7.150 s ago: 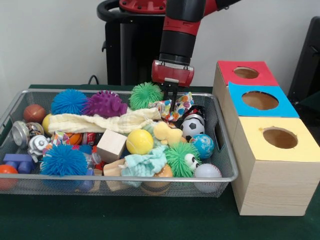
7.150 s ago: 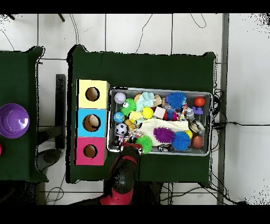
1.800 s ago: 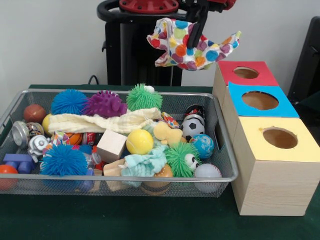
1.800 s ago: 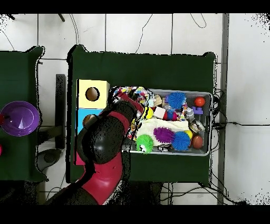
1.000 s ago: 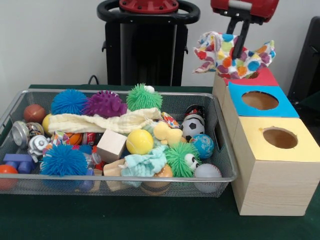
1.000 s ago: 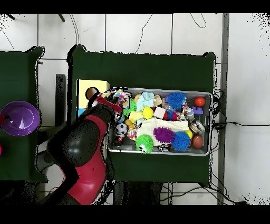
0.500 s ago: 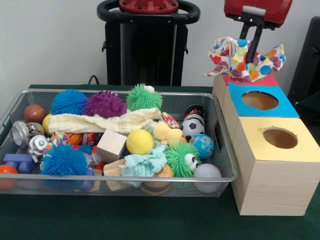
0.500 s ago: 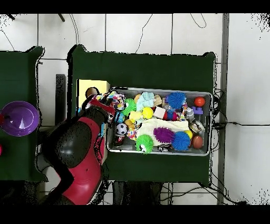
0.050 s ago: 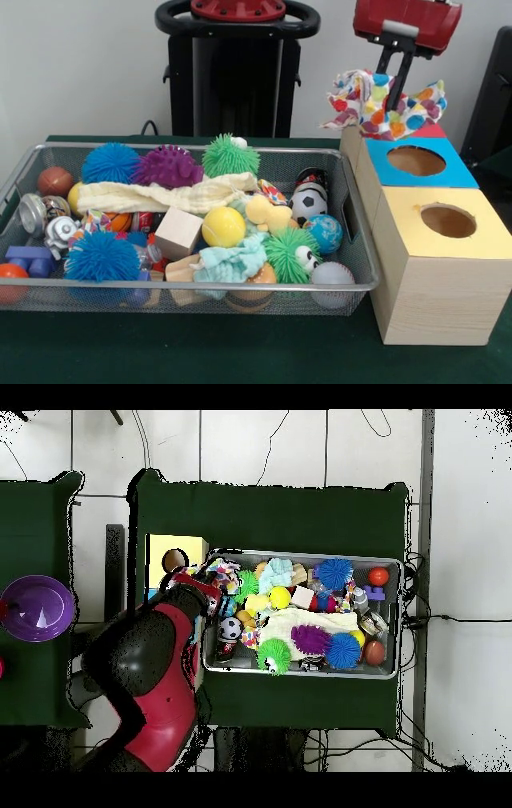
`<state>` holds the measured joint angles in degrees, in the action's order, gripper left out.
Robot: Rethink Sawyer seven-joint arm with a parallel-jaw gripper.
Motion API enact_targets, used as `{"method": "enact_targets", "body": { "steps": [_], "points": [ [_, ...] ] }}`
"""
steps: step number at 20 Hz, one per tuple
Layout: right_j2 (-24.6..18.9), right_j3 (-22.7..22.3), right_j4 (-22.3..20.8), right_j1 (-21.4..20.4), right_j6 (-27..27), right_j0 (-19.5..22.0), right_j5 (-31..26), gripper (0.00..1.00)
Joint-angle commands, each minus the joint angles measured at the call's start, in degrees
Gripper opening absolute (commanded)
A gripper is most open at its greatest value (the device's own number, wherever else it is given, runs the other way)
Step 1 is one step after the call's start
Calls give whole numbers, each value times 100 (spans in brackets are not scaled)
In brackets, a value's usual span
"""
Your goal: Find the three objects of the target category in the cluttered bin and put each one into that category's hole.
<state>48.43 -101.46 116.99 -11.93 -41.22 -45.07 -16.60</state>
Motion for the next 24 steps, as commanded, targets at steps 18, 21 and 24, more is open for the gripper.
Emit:
{"method": "enact_targets", "body": {
  "steps": [18, 21, 24],
  "points": [
    [-1993, 452, -1414, -152, -456, 539, -163, 0],
    [-2025, 453, -1360, -151, -383, 545, -121, 0],
    [-2039, 440, -1461, -198, -493, 561, -87, 0]
  ]
}}
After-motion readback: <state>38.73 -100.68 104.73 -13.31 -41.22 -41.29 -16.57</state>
